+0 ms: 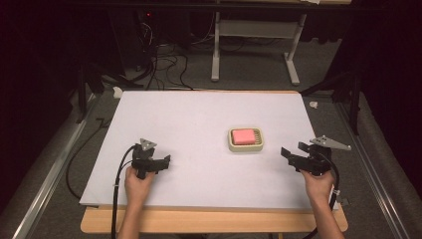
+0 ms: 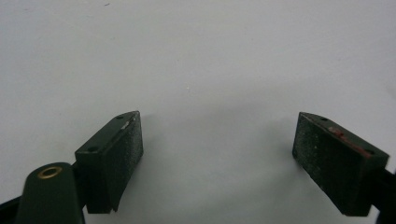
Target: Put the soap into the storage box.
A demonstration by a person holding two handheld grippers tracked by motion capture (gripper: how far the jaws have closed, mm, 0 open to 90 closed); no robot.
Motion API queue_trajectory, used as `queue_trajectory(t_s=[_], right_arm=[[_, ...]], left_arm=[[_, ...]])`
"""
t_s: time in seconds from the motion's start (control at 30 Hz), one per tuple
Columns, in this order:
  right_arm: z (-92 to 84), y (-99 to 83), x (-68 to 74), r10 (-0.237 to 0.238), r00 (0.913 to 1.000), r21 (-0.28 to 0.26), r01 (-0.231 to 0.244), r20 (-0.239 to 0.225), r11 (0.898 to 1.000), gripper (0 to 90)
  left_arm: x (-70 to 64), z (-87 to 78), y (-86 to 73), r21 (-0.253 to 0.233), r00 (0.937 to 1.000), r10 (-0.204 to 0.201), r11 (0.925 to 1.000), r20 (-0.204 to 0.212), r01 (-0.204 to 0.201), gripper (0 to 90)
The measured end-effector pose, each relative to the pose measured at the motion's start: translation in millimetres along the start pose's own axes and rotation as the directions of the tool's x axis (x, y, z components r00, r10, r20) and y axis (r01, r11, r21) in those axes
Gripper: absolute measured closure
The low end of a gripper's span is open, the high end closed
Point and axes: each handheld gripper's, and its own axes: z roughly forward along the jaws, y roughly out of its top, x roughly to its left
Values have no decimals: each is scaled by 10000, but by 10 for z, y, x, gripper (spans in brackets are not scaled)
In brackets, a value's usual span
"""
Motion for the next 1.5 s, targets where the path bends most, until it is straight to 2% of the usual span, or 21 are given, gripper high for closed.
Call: queue_trajectory(t_s=[0.6, 0.8, 1.2, 1.5], right_arm=[[84, -181, 51, -16, 9998, 268, 22, -211, 9996, 239], [143, -232, 84, -27, 9997, 507, 40, -246, 9987, 239], [265, -288, 138, -404, 9991, 967, 412, -100, 9945, 239], [417, -335, 180, -774, 9966, 1462, 726, 277, 9866, 239]], left_arm=[[0, 0, 0, 2, 10000, -1, 10000, 1, 1, 167], [0, 0, 0, 1, 10000, -3, 10000, 2, 3, 167], [1, 0, 0, 4, 10000, -5, 10000, 6, 5, 167], [0, 0, 0, 2, 10000, -6, 10000, 3, 6, 167]])
